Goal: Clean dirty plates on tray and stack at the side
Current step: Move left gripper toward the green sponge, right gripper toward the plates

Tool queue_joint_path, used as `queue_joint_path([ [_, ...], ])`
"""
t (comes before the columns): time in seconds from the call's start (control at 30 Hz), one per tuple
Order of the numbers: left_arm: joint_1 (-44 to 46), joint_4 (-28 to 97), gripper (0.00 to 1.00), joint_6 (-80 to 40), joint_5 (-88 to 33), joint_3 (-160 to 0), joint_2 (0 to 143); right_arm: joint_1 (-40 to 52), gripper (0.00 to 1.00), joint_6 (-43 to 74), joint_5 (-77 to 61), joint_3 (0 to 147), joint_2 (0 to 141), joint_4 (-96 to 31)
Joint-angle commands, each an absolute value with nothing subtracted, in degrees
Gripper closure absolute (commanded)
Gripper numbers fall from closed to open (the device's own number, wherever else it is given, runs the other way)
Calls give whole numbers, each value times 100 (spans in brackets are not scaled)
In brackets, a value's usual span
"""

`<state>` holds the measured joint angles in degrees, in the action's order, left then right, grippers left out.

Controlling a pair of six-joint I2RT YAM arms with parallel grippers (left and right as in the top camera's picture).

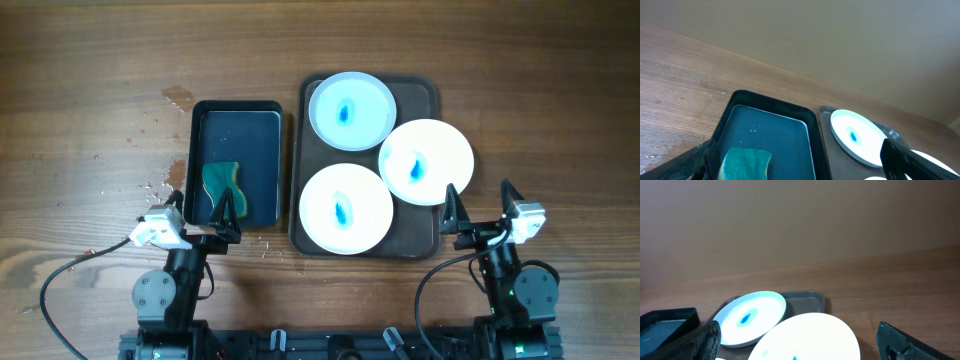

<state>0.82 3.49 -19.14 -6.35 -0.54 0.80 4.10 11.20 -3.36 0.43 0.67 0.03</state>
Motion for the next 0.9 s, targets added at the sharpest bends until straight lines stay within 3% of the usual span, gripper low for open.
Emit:
queue_joint_path([
  [0.0,128,373,0,-1839,-701,-34,43,434,0,1066,-296,30,58,16],
  [0.37,128,373,0,-1841,-705,-34,43,434,0,1076,-298,30,58,25],
  [0.47,128,71,0,-2036,-856,-34,43,434,0,2250,-419,34,58,38],
  [0.53,128,-145,0,-2034,-965,-43,43,434,0,2231,-814,115,58,56],
  [0.67,128,137,0,-2012,-1068,-982,464,434,0,1645,-1278,1704,534,-255],
  [0.87,128,3594,0,-2010,-1673,-5002,3920,434,0,1669,-2412,5741,3983,-3852],
])
